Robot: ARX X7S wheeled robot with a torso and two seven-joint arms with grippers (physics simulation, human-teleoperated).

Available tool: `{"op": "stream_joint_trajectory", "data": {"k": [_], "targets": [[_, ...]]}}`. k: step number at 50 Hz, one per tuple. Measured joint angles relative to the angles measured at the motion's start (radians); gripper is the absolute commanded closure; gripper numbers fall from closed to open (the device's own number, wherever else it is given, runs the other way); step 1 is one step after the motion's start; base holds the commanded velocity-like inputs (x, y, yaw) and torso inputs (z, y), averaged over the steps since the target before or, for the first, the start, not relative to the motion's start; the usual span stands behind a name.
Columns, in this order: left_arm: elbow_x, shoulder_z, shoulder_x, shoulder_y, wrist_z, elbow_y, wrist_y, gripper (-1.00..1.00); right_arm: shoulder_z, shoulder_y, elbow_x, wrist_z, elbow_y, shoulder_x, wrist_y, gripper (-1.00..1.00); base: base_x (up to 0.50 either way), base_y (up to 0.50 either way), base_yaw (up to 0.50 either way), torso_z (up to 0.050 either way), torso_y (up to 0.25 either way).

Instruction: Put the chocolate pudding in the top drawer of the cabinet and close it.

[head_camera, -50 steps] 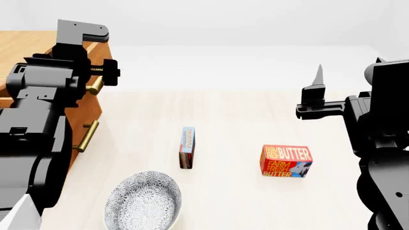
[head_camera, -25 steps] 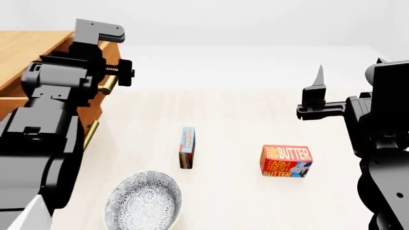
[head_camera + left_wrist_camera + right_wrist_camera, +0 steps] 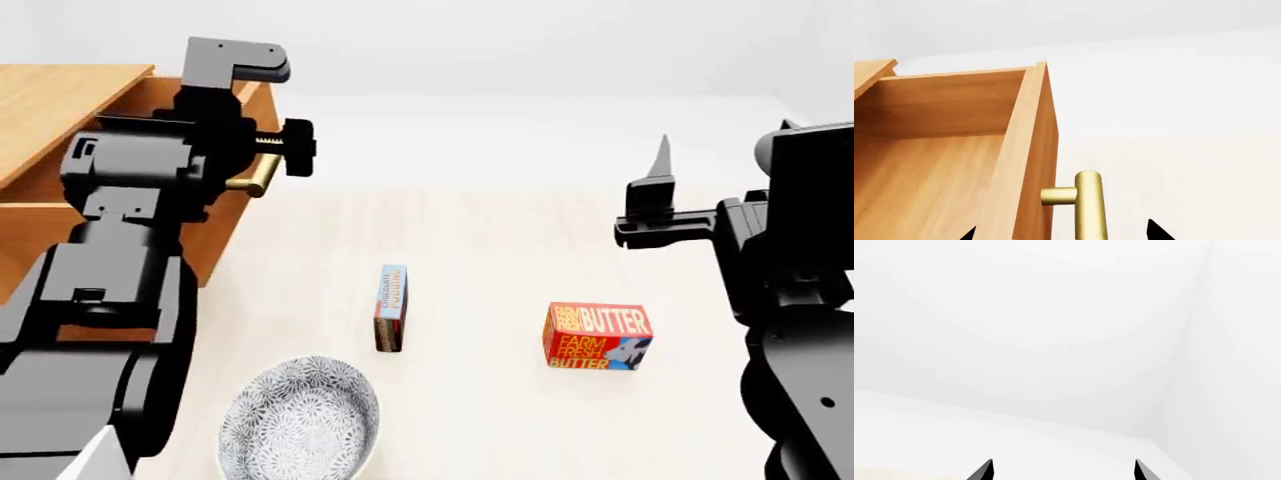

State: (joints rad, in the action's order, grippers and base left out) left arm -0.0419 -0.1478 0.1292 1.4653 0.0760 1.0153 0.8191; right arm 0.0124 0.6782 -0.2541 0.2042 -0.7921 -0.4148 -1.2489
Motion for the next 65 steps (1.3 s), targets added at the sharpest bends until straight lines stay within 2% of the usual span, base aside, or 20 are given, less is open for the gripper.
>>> {"op": "stream_joint_trajectory", "data": {"k": [8,19,40,54,65], "targets": [[-0.010,0.024,-0.010,-0.031,0.011,-0.080,0.039,-1.00,-0.001,-0.002,-0.002,0.002,-0.002,-0.002,0.001,-1.00,0.00,0.00,0.00,0.000,0.000],[-0.059,0.045,-0.026,-0.069,-0.038,-0.166,0.067,-1.00,0.001,-0.004,-0.004,0.004,-0.002,-0.003,0.005,-1.00,-0.01,0.00,0.00,0.000,0.000],[-0.084,0.034,-0.047,-0.161,-0.087,-0.379,0.141,-1.00,-0.005,-0.014,-0.010,0.007,-0.004,-0.006,0.015,-1.00,-0.02,0.00,0.01,0.000,0.003],[-0.069,0.004,-0.054,-0.204,-0.083,-0.551,0.297,-1.00,-0.019,-0.024,-0.018,0.005,-0.008,-0.009,0.019,-1.00,-0.01,0.00,0.00,0.000,0.003],[-0.070,-0.010,-0.047,-0.212,-0.082,-0.613,0.371,-1.00,-0.032,-0.027,-0.025,0.004,-0.012,-0.012,0.017,-1.00,-0.01,0.00,0.00,0.000,0.002]]}}
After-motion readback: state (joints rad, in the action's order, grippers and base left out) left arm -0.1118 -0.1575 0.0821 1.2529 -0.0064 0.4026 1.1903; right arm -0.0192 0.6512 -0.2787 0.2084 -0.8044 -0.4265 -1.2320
